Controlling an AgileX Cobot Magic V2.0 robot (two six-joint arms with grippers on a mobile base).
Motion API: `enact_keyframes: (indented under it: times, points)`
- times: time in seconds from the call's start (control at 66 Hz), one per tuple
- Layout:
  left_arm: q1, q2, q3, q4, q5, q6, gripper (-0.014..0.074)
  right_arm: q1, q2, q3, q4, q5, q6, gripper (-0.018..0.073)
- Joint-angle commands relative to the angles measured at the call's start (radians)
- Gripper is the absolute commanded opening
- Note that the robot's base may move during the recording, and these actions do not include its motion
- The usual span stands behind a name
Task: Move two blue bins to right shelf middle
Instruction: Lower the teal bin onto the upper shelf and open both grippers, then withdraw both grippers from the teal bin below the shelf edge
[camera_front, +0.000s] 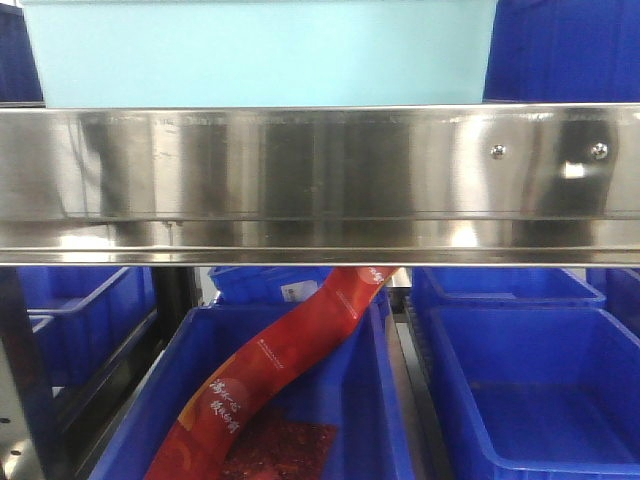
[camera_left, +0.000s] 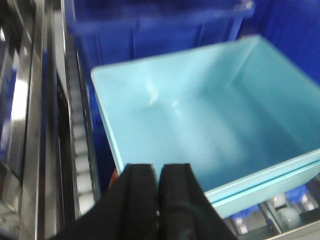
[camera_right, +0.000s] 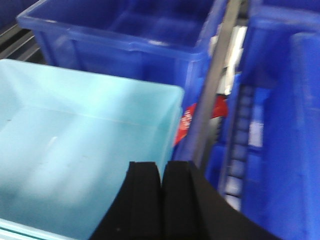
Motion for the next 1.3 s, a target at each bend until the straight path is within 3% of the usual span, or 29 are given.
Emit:
enact_keyframes:
  times: [0.0, 0.182, 0.424, 0.651, 0.833, 1.015, 1.287]
  points:
    - [-0.007, -0.051, 0.035, 0.009, -0.051, 0.0, -0.0111, 0.003, -0.041, 0.067, -0.036, -0.046, -0.003, -0.0154]
    - [-0.007, -0.201, 0.296, 0.009, -0.202, 0.0, -0.0111, 0.003, -0.205, 0.368, -0.034, -0.24, -0.003, -0.0154]
    - [-0.007, -0.533, 0.771, 0.009, -0.551, 0.0, -0.0111, 0.003, -0.54, 0.911, -0.034, -0.558, -0.003, -0.0154]
    - [-0.007, -0.813, 1.077, 0.009, -0.729, 0.0, -0.0111, 0.003, -0.859, 1.31, -0.038, -0.758, -0.003, -0.0154]
    - [-0.007, -0.98, 1.236, 0.009, -0.775, 0.0, -0.0111, 0.003, -1.137, 1.537, -0.038, -0.819, -0.003, -0.0154]
    - [-0.007, -1.062, 1.296, 0.009, -0.773, 0.0, -0.0111, 0.003, -1.38, 1.676, -0.038, -0.845, -0.003, -0.0154]
    - [-0.007, -1.064, 1.297, 0.009, -0.775, 0.0, -0.0111, 0.003, -1.472, 1.716, -0.036, -0.86, -0.003, -0.0154]
